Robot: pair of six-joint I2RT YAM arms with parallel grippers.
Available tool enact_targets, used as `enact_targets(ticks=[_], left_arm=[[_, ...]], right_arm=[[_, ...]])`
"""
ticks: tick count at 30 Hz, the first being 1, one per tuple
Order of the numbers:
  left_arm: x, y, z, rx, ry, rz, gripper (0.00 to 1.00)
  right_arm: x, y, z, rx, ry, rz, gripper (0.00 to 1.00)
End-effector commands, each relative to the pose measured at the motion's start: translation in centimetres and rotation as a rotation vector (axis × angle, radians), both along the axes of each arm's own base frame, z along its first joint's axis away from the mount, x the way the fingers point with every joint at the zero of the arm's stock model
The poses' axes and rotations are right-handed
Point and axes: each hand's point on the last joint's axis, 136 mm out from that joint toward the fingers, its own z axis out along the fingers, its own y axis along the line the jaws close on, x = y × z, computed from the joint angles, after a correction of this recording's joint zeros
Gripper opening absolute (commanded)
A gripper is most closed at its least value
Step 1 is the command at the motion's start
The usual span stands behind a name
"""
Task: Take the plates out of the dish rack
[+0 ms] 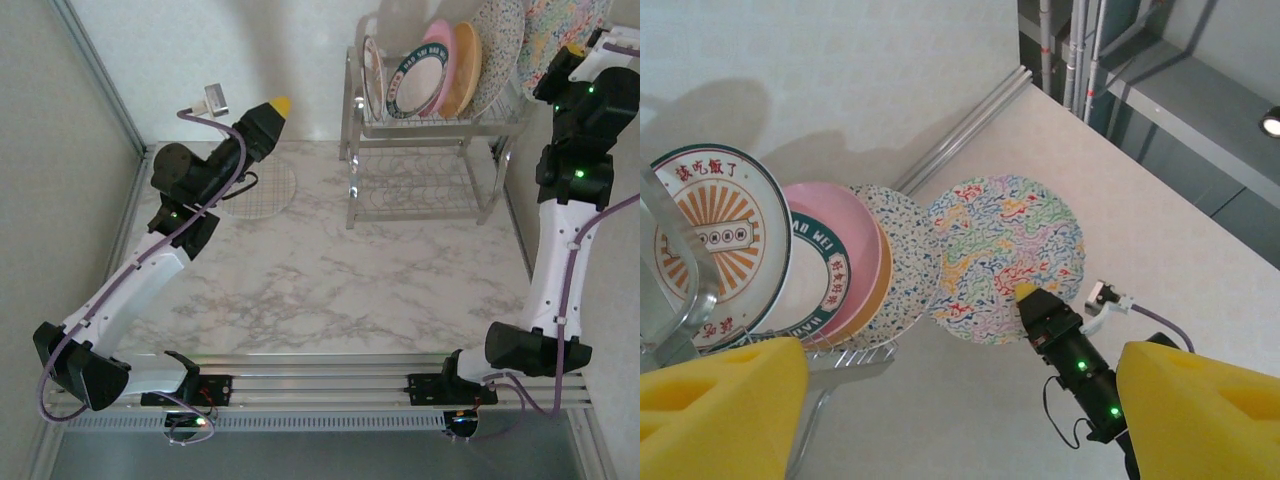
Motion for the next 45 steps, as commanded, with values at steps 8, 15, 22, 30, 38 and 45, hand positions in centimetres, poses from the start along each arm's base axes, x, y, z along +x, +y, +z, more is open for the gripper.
enact_targets(ticks=[8, 15, 22, 30, 38, 45], left_arm=[[-2.1, -0.8, 1.1, -0.023, -0.025, -0.055, 0.81], [-2.5, -1.5, 1.1, -0.019, -0.007, -0.075, 0.81], [-2.7, -2.2, 1.1, -0.012, 0.012, -0.087, 0.81], [-1.8, -2.8, 0.3, -0.012, 0.071, -0.092, 0.8], [-0.4, -4.5, -0.5, -0.02, 0.154, -0.157, 0.8], [0.6, -4.2, -0.9, -0.013, 0.187, -0.131, 0.79]], right_arm=[[-9.0, 2.0, 8.3, 0.028, -0.289, 0.033, 0.0], [-11.7, 4.1, 9.6, 0.107, -0.351, 0.168, 0.0], [-12.3, 6.9, 9.4, 0.25, -0.339, 0.387, 0.0], [-10.1, 11.1, 7.4, 0.503, -0.183, 0.659, 0.0], [-7.5, 19.1, 3.9, 0.652, 0.061, 0.912, 0.0], [-5.9, 24.2, 1.5, 0.735, 0.214, 1.015, 0.0]])
